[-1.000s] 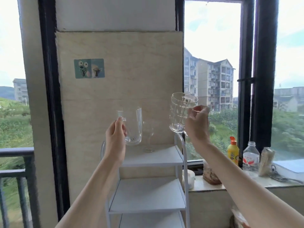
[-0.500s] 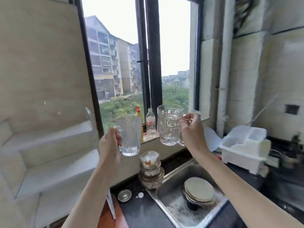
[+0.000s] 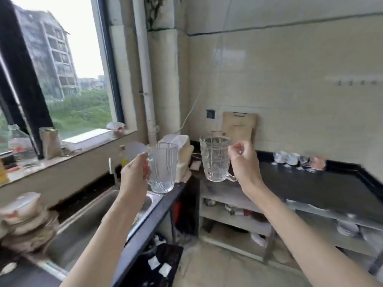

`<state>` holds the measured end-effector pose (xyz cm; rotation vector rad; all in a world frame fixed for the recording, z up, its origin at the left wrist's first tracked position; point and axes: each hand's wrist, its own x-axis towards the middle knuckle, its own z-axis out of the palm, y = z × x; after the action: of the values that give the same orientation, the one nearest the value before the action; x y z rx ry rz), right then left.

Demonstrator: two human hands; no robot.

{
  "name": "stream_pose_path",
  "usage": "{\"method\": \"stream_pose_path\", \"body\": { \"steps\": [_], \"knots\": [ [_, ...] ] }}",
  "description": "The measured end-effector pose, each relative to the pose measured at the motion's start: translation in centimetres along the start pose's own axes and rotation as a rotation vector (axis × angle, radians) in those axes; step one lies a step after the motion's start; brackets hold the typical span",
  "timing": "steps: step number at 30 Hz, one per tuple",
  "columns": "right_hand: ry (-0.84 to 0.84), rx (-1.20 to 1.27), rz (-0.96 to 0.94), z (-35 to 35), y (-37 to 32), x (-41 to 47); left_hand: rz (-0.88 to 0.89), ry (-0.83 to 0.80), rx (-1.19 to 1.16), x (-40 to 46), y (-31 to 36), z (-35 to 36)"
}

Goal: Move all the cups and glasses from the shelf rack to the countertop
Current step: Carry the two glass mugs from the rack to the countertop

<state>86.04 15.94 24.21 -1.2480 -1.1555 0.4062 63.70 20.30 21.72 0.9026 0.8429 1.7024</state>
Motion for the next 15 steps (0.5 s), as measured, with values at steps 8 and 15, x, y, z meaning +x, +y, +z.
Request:
{"method": "stream_pose_path", "body": {
  "steps": [8,15],
  "knots": [
    [0.237,-0.139,0.118,-17.4,8.9,4.4,-0.217,-0.258,0.010,-3.0,-12.9,16.1],
    [0.343,-0.201,0.223,-26.0,16.9,10.0,-0.315,-0.378,0.130,-1.8,-22.6,27.7]
  ]
}}
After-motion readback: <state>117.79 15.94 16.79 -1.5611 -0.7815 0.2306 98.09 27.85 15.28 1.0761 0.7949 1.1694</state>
